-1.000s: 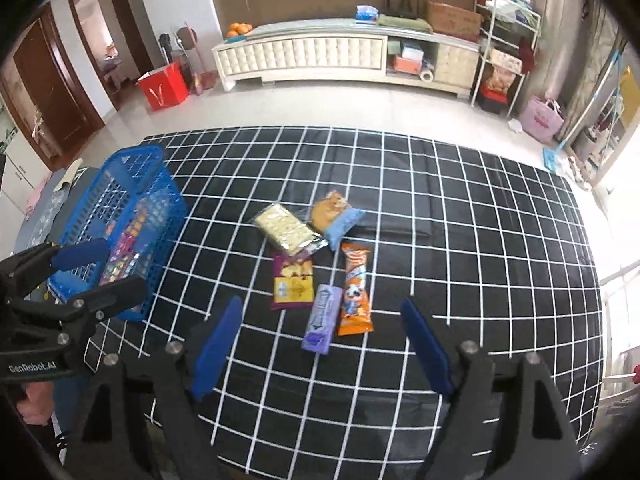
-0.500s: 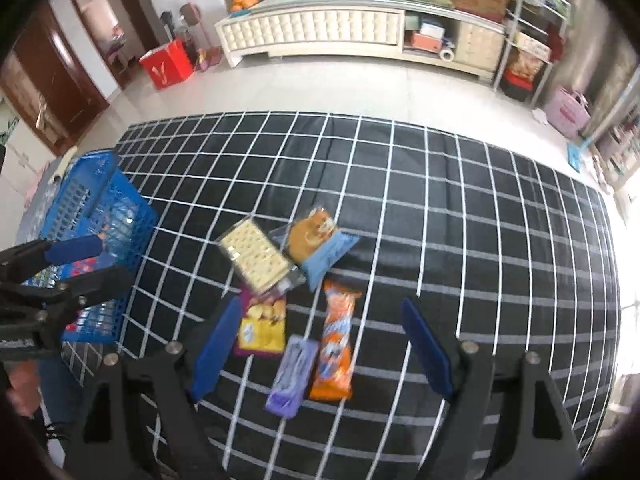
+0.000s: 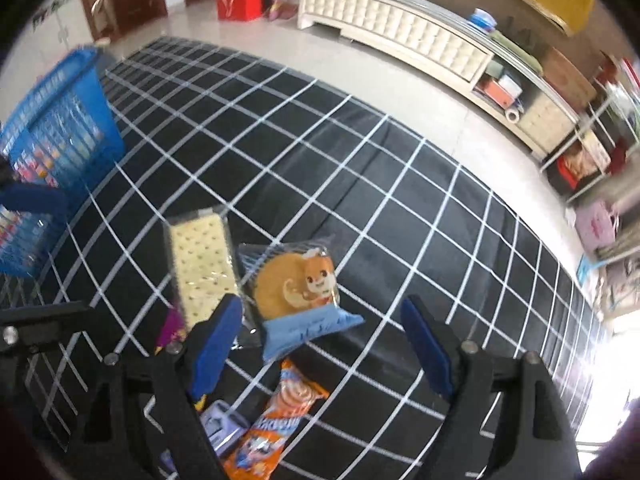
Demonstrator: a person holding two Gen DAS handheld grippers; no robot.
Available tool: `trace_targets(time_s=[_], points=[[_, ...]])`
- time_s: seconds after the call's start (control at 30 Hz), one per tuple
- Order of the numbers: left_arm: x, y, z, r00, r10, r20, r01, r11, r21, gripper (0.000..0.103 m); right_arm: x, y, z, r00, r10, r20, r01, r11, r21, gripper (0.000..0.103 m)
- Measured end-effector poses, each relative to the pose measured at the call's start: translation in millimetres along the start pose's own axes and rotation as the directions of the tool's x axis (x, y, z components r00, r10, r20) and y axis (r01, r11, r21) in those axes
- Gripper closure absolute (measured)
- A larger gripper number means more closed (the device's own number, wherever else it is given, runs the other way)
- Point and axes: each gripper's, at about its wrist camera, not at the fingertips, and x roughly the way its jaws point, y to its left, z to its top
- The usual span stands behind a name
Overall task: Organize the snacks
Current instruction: 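Grasp the clear cracker pack with the left tool while the right tool grasps the round cake pack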
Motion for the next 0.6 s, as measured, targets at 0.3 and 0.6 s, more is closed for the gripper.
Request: trace_targets(time_s=[0.3, 0.6], points=[[16.9, 4.2, -2.9, 1.000, -0.013, -0.028, 0.013, 1.000, -0.028, 0.025, 30.5, 11.5, 1.0, 0.999, -0.008, -0.044, 0.005, 0.998, -0.070, 0.023], [26.2, 10.6, -11.0, 0.999, -0.015, -0.047, 0.012, 0.998, -0.055, 0.025, 31.6, 25.0, -12.3, 0.997, 0.059, -0.057, -0.063, 0.995, -0.071, 0.044]])
